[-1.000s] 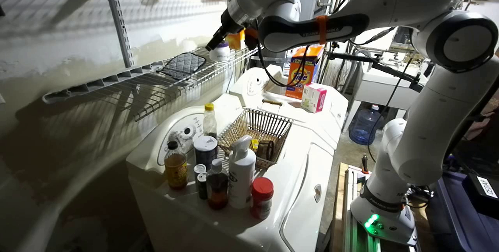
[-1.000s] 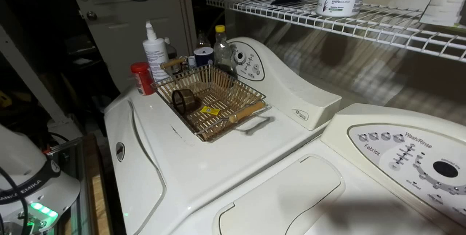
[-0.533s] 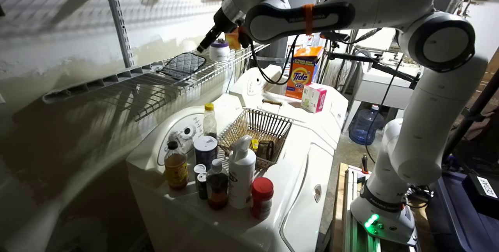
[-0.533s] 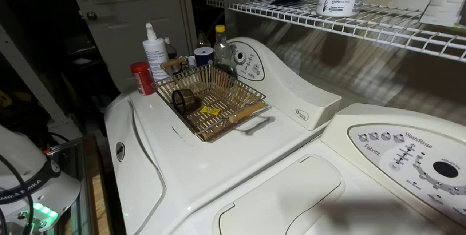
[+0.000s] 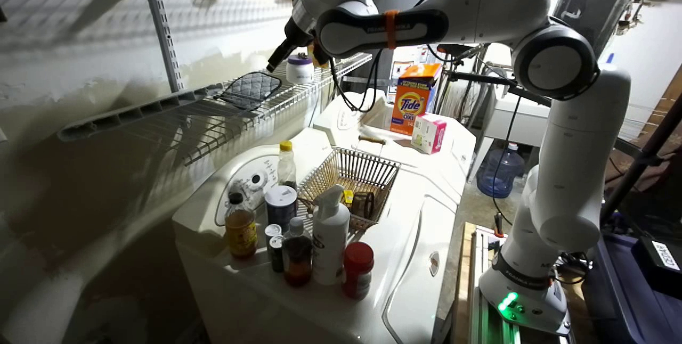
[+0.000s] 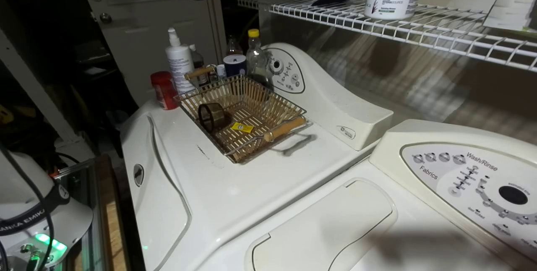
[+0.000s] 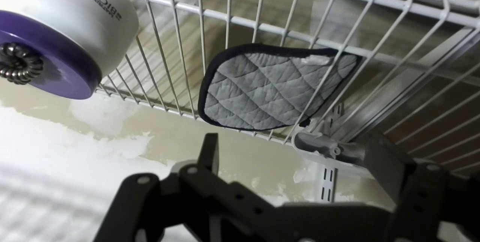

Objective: Remove the grey potholder from the spaces of the rack

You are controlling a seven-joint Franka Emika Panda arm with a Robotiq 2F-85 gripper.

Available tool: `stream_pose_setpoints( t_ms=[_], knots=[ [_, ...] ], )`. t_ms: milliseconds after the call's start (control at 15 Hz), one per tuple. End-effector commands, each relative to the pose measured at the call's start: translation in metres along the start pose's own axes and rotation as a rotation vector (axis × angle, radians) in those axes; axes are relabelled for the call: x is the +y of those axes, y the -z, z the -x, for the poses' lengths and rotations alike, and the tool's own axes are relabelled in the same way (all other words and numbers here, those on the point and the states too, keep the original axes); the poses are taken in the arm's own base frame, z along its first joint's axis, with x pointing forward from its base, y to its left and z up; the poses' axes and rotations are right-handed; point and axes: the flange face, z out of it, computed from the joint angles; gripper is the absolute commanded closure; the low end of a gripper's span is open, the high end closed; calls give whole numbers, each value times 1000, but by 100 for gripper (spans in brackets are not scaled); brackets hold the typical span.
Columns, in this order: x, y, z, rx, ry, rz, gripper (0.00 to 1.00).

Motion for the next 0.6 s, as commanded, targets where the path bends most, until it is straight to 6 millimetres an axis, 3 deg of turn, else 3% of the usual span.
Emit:
stream_pose_setpoints(
  t_ms=[0,533],
  knots=[
    [5,-17,-17,-50,3,-40,0],
    [13,-43,-27,-183,-44,-139,0]
  ],
)
